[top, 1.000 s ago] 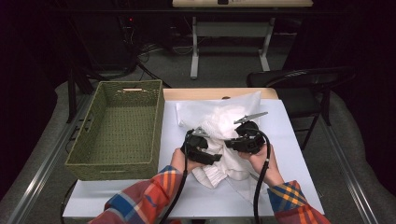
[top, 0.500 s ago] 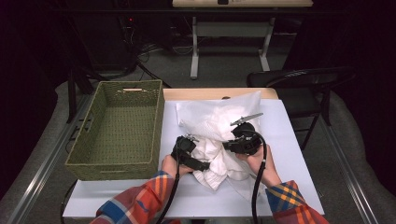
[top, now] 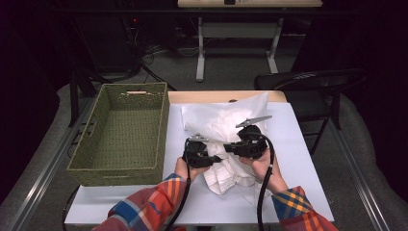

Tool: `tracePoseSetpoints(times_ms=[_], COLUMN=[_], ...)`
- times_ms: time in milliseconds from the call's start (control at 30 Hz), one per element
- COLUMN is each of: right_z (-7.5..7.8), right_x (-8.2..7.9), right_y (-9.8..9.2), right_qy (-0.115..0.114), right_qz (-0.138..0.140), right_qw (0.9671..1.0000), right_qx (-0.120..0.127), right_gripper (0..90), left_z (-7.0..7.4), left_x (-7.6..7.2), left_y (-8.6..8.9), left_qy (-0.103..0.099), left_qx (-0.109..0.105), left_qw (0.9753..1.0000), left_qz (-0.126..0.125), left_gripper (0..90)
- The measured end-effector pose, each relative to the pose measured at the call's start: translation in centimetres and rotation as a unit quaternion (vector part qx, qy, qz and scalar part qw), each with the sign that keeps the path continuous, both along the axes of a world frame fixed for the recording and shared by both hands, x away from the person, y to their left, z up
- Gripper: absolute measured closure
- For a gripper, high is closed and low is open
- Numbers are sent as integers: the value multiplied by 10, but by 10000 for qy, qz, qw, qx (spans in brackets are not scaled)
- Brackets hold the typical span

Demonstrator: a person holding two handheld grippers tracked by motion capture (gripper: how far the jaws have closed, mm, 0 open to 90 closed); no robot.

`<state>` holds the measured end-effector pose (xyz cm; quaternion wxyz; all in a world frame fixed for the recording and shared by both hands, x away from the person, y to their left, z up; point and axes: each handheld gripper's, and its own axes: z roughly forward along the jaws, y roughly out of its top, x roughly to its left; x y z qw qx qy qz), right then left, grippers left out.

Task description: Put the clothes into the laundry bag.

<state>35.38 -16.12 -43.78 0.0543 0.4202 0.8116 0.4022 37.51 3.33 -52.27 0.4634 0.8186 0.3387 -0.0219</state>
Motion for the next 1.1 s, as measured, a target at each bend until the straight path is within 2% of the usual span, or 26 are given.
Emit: tracePoseSetpoints(times_ms=[67,100,167,200,267,333,367,433,500,533,600,633,667,700,733,833,933,1000,1033,1100], right_z=[6,8,6,2,-11,-20,-22,-20,-15,-14,-16,-18,-19,-19,-19,-17,-14,-11,-11,-9], right_x=[-2,-3,-2,-1,7,11,12,9,7,7,8,7,7,7,7,7,6,5,5,5], right_y=[-2,-3,-6,-7,-12,-16,-17,-14,-8,-5,5,8,9,10,8,2,-4,-8,-9,-9], right_qy=[-10,11,94,137,267,344,334,138,-67,-144,-320,-406,-451,-468,-481,-392,-361,-378,-374,-352], right_qz=[92,115,201,195,94,-48,-47,-58,63,58,98,95,100,101,93,67,-20,-66,-82,-108], right_qw=[9998,9997,9996,9997,9992,9977,9974,9955,9950,9939,9916,9909,9904,9914,9931,9949,9959,9961,9965,9967], right_qx=[157,213,145,101,-288,-579,-638,-934,-995,-1088,-1246,-1283,-1302,-1221,-1065,-925,-830,-800,-744,-720], right_gripper=[888,888,888,888,886,881,876,818,722,704,712,768,820,869,879,882,881,880,880,880], left_z=[5,7,8,7,0,-6,-8,-9,-8,-8,-8,-8,-8,-9,-9,-9,-6,-5,-6,-8], left_x=[0,3,11,16,24,27,27,26,25,23,21,21,21,21,21,15,8,6,4,4], left_y=[-8,-11,-17,-19,-21,-20,-19,-17,-18,-19,-21,-21,-21,-19,-16,-6,7,14,16,19], left_qy=[-85,-131,-180,-198,-204,-79,-119,-113,-111,-155,-155,-156,-150,-106,-60,15,101,374,386,363], left_qx=[-119,-109,-117,-54,132,208,259,201,171,168,116,117,95,81,92,200,210,233,344,514], left_qw=[9999,9999,9997,9996,9991,9993,9993,9995,9996,9995,9995,9995,9995,9994,9993,9988,9984,9982,9975,9966], left_qz=[-23,3,131,192,353,291,227,201,197,202,232,248,270,311,348,442,507,415,476,526], left_gripper=[736,735,730,725,703,667,667,675,685,686,687,686,684,667,616,382,260,203,186,215])
